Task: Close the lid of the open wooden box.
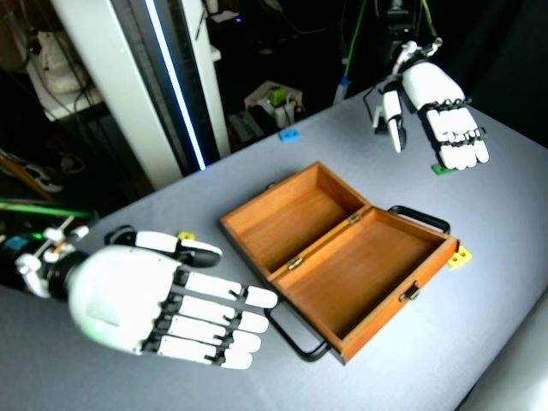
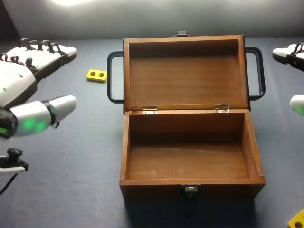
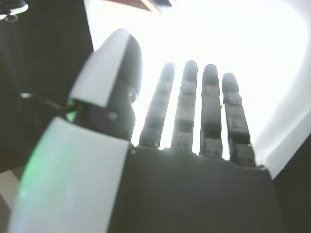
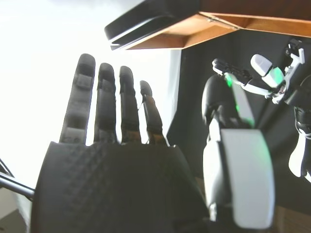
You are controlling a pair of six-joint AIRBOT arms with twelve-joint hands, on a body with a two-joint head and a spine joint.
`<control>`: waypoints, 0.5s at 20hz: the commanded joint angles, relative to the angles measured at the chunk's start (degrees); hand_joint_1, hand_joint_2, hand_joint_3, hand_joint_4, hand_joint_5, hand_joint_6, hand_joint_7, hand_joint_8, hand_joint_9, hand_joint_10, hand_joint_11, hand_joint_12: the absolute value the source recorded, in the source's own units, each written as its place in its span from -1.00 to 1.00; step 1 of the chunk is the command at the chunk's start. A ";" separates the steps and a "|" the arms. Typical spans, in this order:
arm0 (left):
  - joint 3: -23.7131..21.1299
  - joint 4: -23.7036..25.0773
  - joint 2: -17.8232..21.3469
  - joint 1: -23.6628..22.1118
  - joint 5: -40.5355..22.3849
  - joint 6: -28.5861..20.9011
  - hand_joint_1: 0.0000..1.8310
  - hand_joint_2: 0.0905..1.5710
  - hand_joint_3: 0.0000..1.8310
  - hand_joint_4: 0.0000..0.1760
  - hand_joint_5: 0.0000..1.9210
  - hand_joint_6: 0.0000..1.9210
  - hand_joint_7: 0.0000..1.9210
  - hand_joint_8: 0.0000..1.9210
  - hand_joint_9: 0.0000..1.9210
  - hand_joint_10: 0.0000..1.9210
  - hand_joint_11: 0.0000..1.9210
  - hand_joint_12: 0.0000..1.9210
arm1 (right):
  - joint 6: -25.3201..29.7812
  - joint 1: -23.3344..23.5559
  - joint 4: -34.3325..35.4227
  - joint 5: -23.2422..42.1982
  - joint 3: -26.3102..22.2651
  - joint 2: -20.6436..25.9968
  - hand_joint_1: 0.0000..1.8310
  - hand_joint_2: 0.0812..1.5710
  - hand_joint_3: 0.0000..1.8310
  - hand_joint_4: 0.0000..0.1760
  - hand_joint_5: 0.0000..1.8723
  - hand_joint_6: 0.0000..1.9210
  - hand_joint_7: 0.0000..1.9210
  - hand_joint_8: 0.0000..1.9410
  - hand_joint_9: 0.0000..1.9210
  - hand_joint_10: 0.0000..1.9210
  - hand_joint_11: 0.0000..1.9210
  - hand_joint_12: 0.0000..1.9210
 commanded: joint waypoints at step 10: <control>7.07 0.41 -4.35 -4.63 6.89 -1.39 -1.00 0.69 -1.00 -1.00 -0.95 -1.00 -0.95 -1.00 -0.97 -1.00 -0.99 -0.96 | 0.42 2.39 1.70 -0.63 3.81 -1.13 -0.89 0.72 -1.00 -1.00 -0.89 -1.00 -0.91 -1.00 -0.94 -1.00 -0.92 -0.98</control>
